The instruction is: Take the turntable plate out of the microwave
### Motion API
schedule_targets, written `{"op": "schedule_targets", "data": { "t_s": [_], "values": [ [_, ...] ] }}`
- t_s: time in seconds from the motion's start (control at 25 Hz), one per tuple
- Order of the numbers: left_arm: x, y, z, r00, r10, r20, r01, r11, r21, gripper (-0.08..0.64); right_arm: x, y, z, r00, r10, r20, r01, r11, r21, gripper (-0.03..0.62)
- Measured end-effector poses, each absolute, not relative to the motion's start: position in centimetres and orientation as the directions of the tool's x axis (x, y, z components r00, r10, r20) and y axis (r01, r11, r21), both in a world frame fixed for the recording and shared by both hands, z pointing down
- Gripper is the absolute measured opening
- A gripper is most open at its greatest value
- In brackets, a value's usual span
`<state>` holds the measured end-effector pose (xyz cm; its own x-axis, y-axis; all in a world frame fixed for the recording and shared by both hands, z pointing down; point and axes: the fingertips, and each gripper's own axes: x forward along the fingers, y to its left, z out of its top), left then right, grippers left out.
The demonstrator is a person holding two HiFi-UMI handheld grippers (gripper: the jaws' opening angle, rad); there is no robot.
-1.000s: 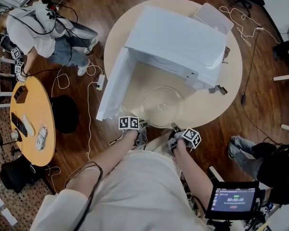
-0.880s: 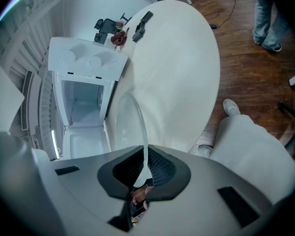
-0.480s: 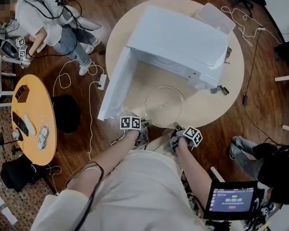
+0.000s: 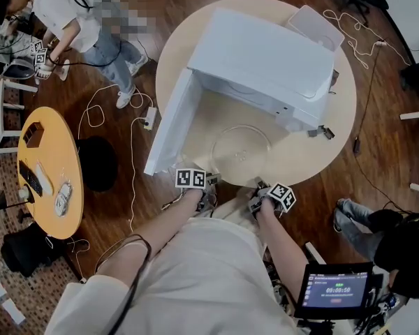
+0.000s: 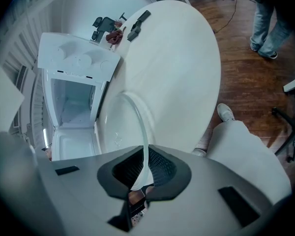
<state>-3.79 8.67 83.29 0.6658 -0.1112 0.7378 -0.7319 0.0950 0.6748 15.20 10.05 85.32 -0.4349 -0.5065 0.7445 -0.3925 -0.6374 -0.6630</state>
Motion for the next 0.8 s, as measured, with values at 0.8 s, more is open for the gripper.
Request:
{"op": "schedule_targets", "data": {
  "t_s": [0.8],
  "values": [
    [-2.0, 6.8, 80.3, 0.769, -0.15, 0.622, -0.637, -0.095, 0.765, 0.186, 15.0, 8.6, 85.5, -0.35, -0.439, 0.827, -0.588, -0.585, -0.559, 0.035]
  ]
}}
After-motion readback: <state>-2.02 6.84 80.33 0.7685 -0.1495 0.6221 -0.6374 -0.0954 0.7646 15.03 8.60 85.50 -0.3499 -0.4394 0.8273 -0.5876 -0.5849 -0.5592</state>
